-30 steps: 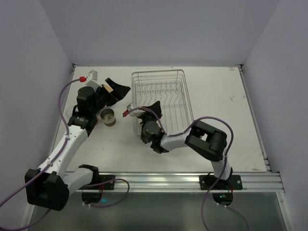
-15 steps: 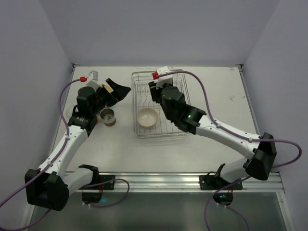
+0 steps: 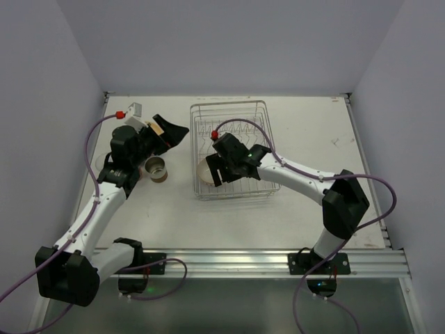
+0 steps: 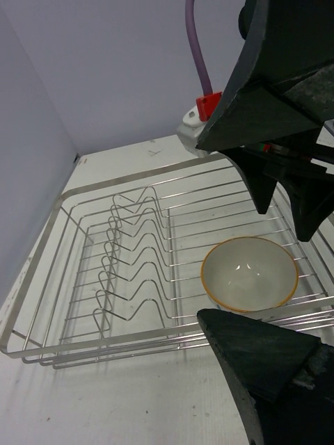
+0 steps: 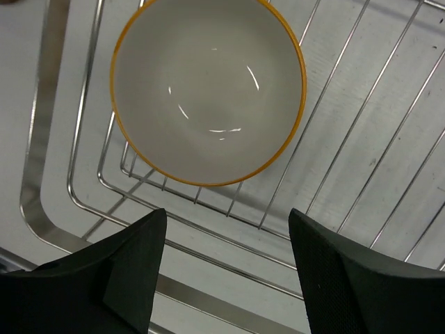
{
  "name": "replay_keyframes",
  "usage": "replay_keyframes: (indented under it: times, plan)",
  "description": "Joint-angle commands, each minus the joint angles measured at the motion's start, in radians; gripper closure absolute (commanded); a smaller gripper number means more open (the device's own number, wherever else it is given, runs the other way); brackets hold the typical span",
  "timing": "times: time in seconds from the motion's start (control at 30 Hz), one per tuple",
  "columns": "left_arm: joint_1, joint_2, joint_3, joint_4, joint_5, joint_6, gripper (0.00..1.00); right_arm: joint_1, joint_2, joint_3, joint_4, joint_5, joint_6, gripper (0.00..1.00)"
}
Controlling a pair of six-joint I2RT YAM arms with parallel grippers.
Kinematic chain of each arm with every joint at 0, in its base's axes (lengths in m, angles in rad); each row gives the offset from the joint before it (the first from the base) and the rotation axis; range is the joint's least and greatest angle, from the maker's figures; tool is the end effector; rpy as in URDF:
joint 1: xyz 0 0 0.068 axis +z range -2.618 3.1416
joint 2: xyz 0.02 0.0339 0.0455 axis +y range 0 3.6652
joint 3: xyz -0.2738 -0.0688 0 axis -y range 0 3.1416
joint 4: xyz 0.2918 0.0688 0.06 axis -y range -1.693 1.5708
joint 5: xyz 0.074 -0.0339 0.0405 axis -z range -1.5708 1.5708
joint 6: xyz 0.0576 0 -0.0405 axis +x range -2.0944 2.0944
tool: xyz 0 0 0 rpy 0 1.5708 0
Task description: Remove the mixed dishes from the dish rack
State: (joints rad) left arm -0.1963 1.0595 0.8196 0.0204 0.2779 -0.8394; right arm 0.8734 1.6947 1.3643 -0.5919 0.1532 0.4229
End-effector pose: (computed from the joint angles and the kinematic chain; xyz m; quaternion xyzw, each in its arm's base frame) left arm 0.3010 -0.0760 0.3131 -0.1620 0.7605 -0.4005 0.4847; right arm 0.2819 0.3227 0.2429 -0.1873 0.9267 0.1339 0.2970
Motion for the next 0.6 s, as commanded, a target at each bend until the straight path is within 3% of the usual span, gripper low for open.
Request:
replay_keyframes:
  times: [0.0,0.57]
  plan:
    - [0.011,-0.020,-0.004,0.000,0.027,0.036,0.00,-0.007,-0.004,0.006,-0.040,-0.055,0.047,0.28]
    - [0.011,-0.001,-0.004,0.006,0.035,0.046,0.00,-0.123,0.094,-0.005,0.092,-0.098,0.109,0.39]
